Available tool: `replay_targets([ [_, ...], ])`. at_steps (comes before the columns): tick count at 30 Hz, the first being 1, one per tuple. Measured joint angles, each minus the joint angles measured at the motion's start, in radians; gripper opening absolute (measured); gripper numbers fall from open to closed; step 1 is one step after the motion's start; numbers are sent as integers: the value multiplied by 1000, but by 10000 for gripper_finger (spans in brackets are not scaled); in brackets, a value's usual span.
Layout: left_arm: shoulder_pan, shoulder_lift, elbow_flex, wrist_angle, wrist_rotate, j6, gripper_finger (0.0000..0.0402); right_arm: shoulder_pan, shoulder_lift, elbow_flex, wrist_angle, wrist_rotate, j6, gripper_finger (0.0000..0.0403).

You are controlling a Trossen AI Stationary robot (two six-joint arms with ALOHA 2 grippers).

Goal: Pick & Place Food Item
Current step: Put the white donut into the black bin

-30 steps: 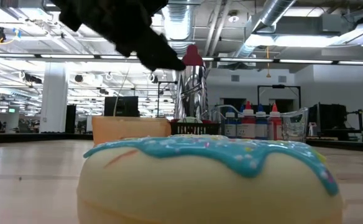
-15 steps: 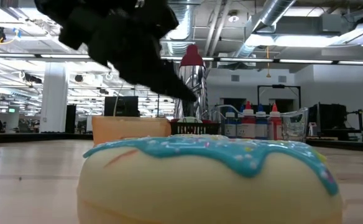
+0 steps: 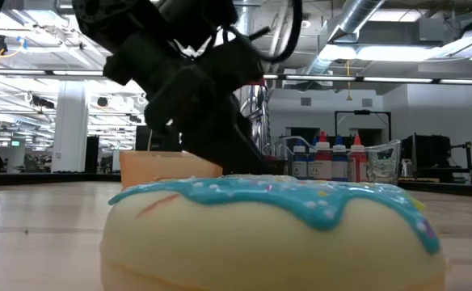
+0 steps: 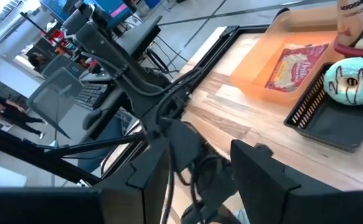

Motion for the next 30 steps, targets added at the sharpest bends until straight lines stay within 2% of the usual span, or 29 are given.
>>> replay_targets([
  [6, 10, 12, 6, -5, 5, 0, 240, 11, 0, 0, 0, 4, 0, 164],
  [11, 27, 12, 6, -39, 49, -2, 235, 13, 0, 0, 1, 7, -5, 164],
  [19, 27, 12, 6, -62, 89, -23, 205, 13, 0, 0, -1, 7, -9, 164],
  [30, 32, 12, 5, -41, 92, -89, 145, 12, 0, 0, -1, 8, -15, 164],
])
